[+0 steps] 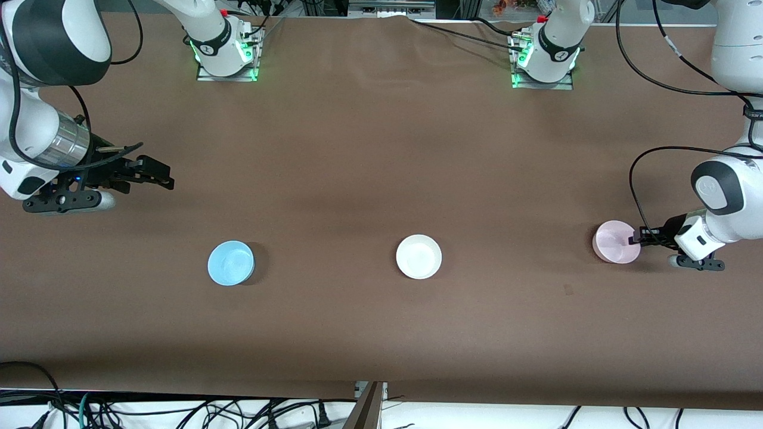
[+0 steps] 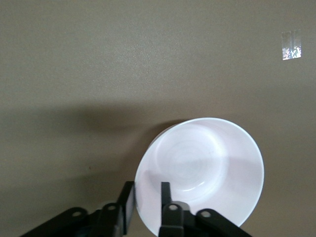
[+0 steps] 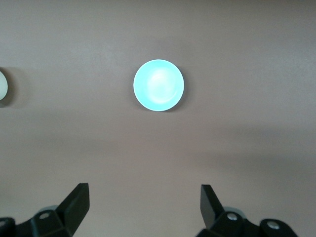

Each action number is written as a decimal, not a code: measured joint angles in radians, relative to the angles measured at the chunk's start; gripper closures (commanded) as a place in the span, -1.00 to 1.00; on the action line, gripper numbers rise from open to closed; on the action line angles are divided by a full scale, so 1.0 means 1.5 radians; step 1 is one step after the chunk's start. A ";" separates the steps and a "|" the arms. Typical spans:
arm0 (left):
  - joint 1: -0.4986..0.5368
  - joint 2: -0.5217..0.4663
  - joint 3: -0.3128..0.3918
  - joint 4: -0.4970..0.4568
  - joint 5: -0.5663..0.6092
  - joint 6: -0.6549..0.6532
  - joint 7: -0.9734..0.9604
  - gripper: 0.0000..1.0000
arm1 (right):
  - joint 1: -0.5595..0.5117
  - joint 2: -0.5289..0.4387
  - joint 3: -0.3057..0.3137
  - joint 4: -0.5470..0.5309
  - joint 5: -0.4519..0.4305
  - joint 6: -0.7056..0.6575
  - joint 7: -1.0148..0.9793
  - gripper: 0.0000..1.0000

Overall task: Stack pink and blue bowls on white bowl
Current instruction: 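Carry the pink bowl with the left gripper while the right gripper reaches the blue bowl, then lower the pink bowl into the white bowl with the left gripper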

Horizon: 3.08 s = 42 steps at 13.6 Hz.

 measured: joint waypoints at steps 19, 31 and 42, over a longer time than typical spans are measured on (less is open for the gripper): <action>-0.121 -0.032 -0.049 0.128 -0.053 -0.167 -0.164 1.00 | -0.036 0.176 -0.003 0.002 -0.034 0.123 -0.088 -0.96; -0.357 0.019 -0.121 0.170 -0.053 -0.037 -0.569 1.00 | -0.028 0.365 0.015 0.062 0.024 0.290 -0.093 -0.59; -0.391 0.113 -0.121 0.257 -0.012 -0.001 -0.577 1.00 | -0.034 0.400 0.013 0.062 0.025 0.306 -0.077 0.40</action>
